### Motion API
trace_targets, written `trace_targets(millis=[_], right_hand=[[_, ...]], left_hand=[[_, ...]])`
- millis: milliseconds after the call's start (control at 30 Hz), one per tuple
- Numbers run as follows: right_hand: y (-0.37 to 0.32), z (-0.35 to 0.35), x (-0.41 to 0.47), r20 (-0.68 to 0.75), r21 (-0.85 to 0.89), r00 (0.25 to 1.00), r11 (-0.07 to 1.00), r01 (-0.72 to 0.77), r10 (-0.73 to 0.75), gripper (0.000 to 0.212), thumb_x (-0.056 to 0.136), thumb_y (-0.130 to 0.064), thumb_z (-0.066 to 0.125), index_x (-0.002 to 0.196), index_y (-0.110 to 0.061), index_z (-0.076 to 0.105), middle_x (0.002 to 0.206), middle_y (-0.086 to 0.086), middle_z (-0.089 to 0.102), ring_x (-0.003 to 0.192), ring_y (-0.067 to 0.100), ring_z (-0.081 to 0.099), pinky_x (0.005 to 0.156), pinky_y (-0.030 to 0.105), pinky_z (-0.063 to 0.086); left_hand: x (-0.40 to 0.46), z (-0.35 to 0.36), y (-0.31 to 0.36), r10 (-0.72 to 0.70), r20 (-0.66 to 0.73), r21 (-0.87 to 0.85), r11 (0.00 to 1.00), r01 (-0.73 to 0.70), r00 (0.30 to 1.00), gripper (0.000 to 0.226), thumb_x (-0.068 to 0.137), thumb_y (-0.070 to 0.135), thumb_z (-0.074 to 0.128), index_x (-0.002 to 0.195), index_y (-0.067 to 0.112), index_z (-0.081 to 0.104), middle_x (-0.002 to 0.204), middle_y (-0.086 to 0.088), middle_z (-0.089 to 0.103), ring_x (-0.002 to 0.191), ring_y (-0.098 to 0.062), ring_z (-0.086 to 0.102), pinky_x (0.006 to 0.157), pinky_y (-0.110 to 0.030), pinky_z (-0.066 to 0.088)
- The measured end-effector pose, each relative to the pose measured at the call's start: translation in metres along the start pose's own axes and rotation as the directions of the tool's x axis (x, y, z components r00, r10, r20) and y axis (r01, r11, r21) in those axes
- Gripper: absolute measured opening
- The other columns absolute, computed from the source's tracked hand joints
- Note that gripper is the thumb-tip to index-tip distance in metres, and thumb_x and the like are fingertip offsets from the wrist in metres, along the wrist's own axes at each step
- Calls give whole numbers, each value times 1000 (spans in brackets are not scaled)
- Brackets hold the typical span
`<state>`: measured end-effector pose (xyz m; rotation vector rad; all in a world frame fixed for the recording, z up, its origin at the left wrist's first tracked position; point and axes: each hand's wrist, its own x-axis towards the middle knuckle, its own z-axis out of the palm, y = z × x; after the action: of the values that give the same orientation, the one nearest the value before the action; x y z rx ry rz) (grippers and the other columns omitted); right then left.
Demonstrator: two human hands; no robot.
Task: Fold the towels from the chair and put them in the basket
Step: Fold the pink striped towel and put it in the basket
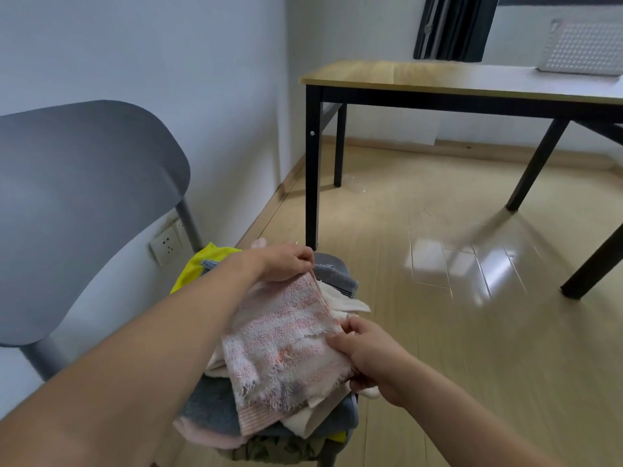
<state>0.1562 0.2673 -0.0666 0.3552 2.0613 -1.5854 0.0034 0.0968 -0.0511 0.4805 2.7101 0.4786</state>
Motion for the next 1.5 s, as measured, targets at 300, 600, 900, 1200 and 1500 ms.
trace_targets(millis=[300, 600, 900, 1200, 1500], right_hand=[[-7, -4, -2, 52, -119, 998, 992, -36, 42, 20, 96, -21, 49, 108, -6, 50, 82, 14, 60, 45, 19, 58, 39, 25, 45], [-24, -14, -16, 59, 6, 991, 992, -122, 122, 14, 97, -15, 52, 85, -8, 53, 49, 3, 56, 37, 9, 49, 37, 17, 37], [-43, -7, -31, 36, 108, 999, 994, -16, 12, 10, 99, -9, 43, 103, -14, 50, 69, 12, 61, 53, 20, 57, 50, 28, 47], [-33, -11, -26, 61, 106, 992, 989, 101, -108, 31, 95, -5, 35, 116, -12, 57, 77, 15, 62, 64, 25, 60, 60, 32, 50], [-39, -16, 12, 124, -646, 870, 626, 437, -478, 7, 85, -23, 65, 91, -27, 67, 104, -4, 52, 95, 13, 51, 85, 24, 41]], left_hand=[[-23, 14, 13, -10, -160, 206, 978, 43, 987, 28, 95, 38, 39, 122, 32, 39, 135, -4, 37, 126, -27, 34, 110, -48, 20], [-186, 95, 30, 60, -113, 180, 983, -39, 992, 93, 71, 80, 39, 147, 34, 12, 151, 11, 15, 140, -13, 14, 118, -34, 13], [-187, 94, 39, 26, -277, 335, 939, 71, 961, 54, 84, 45, 48, 133, 29, 34, 141, 4, 37, 120, -22, 42, 94, -37, 43], [-179, 68, 30, -103, -259, -23, 995, 101, 960, 16, 90, 17, 39, 97, 24, 52, 109, -4, 63, 100, -27, 58, 81, -36, 48], [-149, 21, -4, -142, 29, -338, 930, 143, 989, 30, 85, 0, 40, 95, 13, 66, 83, 1, 59, 81, -16, 54, 67, -27, 45]])
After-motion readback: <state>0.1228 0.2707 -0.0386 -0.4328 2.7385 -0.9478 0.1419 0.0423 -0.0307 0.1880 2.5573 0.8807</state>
